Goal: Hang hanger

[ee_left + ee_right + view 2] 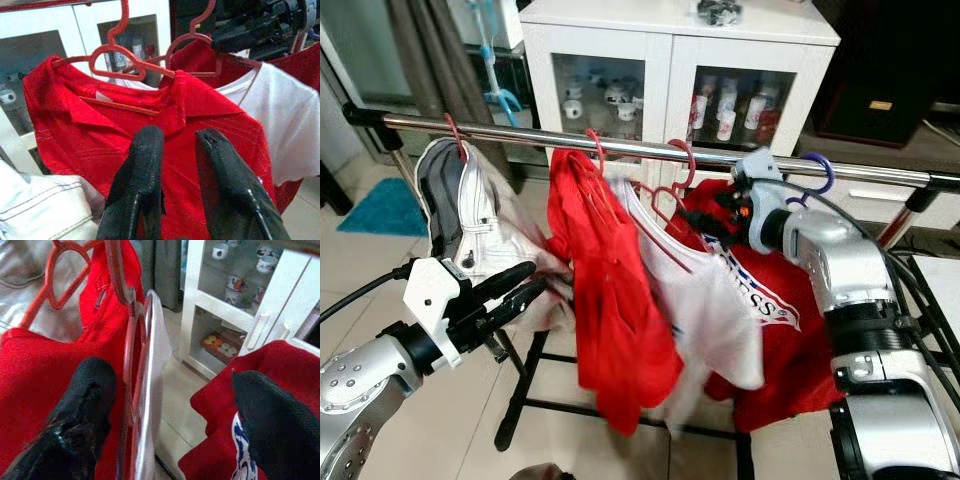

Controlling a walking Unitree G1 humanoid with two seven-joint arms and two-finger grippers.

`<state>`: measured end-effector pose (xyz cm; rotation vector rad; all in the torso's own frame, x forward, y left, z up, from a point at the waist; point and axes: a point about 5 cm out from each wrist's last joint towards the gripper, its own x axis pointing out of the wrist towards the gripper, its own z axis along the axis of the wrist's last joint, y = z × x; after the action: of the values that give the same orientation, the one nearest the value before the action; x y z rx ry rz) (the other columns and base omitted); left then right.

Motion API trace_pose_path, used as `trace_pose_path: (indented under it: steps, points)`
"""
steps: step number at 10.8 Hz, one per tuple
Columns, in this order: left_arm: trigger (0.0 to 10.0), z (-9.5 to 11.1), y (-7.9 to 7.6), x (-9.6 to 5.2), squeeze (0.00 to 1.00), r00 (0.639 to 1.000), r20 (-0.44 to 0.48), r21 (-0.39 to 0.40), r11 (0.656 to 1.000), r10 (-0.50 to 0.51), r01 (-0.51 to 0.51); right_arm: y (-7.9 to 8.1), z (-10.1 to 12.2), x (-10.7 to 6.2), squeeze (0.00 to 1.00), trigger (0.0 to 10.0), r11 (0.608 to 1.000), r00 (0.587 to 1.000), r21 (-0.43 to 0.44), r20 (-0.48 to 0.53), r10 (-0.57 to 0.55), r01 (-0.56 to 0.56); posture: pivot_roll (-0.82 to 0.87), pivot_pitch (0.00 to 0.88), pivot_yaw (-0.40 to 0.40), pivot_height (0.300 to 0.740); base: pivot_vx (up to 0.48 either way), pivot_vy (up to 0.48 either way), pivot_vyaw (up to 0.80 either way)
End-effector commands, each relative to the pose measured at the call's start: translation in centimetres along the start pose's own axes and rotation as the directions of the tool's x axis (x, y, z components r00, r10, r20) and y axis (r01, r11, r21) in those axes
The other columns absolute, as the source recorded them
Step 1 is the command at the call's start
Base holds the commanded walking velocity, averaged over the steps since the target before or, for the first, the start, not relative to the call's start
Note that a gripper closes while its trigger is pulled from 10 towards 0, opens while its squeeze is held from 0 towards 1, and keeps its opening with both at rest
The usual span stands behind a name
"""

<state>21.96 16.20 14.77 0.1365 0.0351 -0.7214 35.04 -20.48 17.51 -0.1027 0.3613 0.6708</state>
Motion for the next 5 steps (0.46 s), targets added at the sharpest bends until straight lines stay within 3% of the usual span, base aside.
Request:
trace_pose_path:
  steps: [1,2,3,5]
  points:
    - [10.0,0.1,-0.1,0.2,0.0,1.0,-0.005,0.013,1.0,-0.018,0.018,-0.1,0.2,-0.5,1.0,10.0,1.0,1.0,0.005,0.011,0.006,-0.006,0.08,0.0,0.025,0.74,0.0,0.0,0.0]
    - [10.0,0.2,-0.1,0.4,0.0,1.0,-0.001,0.012,1.0,-0.023,0.023,0.4,-0.1,0.0,0.87,10.0,1.0,1.0,0.007,0.003,0.015,-0.015,0.07,0.0,0.027,0.74,0.0,0.0,0.0]
    - [10.0,0.3,-0.3,0.7,0.0,0.999,0.007,0.007,0.999,-0.037,0.037,0.6,-0.6,1.3,0.0,10.0,0.999,0.999,0.017,-0.01,-0.036,0.036,0.07,0.0,0.03,0.74,0.0,0.0,0.0]
    - [10.0,0.3,-0.4,1.0,0.0,0.999,0.008,0.008,0.999,-0.053,0.053,0.5,-1.3,2.5,0.0,10.0,0.994,0.993,0.033,-0.048,-0.104,0.106,0.08,0.0,0.02,0.74,0.0,0.0,0.0]
